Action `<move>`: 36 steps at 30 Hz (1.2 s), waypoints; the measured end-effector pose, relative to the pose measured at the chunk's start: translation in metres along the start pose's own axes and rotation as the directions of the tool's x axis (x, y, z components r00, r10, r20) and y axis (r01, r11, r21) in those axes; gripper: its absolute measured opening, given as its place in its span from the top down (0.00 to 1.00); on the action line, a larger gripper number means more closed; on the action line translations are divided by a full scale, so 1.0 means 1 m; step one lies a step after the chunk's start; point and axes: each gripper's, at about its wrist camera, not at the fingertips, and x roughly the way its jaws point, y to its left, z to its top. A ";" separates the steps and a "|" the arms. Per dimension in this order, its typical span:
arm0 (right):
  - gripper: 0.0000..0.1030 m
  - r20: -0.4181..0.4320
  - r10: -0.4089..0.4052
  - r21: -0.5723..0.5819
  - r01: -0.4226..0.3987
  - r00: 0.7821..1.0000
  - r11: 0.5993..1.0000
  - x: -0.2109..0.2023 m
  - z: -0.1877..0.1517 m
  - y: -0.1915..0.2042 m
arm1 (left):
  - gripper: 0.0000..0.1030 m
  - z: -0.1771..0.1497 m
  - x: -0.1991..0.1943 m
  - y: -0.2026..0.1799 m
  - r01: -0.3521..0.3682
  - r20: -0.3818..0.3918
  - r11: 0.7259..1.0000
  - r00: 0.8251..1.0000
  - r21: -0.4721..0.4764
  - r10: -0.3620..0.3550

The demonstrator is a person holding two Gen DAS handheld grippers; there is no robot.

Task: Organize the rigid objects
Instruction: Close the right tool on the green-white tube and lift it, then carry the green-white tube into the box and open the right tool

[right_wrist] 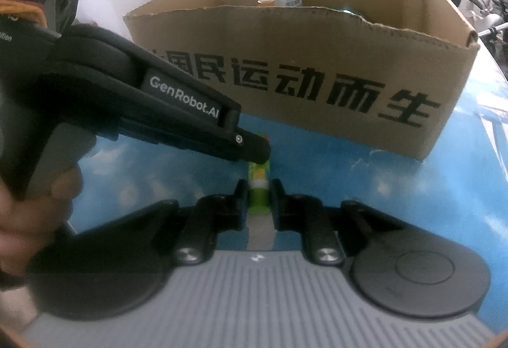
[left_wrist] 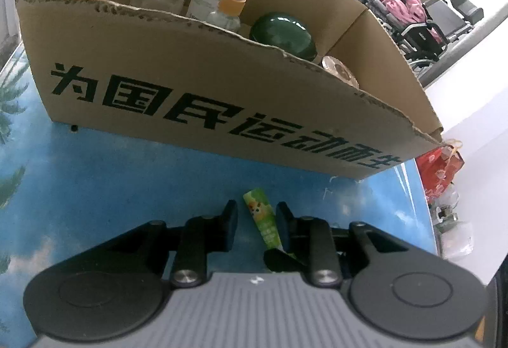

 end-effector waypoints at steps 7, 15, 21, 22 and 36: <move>0.87 0.041 -0.033 0.002 0.033 0.999 0.999 -0.004 -0.011 0.009 | 0.76 -0.008 -0.001 -0.007 -0.028 0.041 0.999 0.999 0.023 0.027; 0.87 0.049 -0.046 -0.002 0.047 0.998 0.999 -0.004 -0.013 0.013 | 0.82 -0.016 -0.003 -0.004 -0.005 0.052 1.000 0.999 0.001 0.005; 0.87 0.046 -0.055 -0.003 0.055 0.997 0.998 -0.011 -0.015 0.023 | 0.82 -0.023 -0.016 0.001 0.014 0.061 1.000 0.998 -0.010 -0.014; 0.87 0.048 -0.055 -0.003 0.055 0.997 0.998 -0.012 -0.013 0.023 | 0.82 -0.024 -0.021 0.001 0.018 0.068 1.000 0.998 -0.008 -0.018; 0.87 0.244 -0.105 -0.092 0.131 0.964 0.987 -0.085 0.028 0.049 | 0.82 -0.002 -0.118 -0.045 0.046 0.312 0.987 0.946 0.155 -0.093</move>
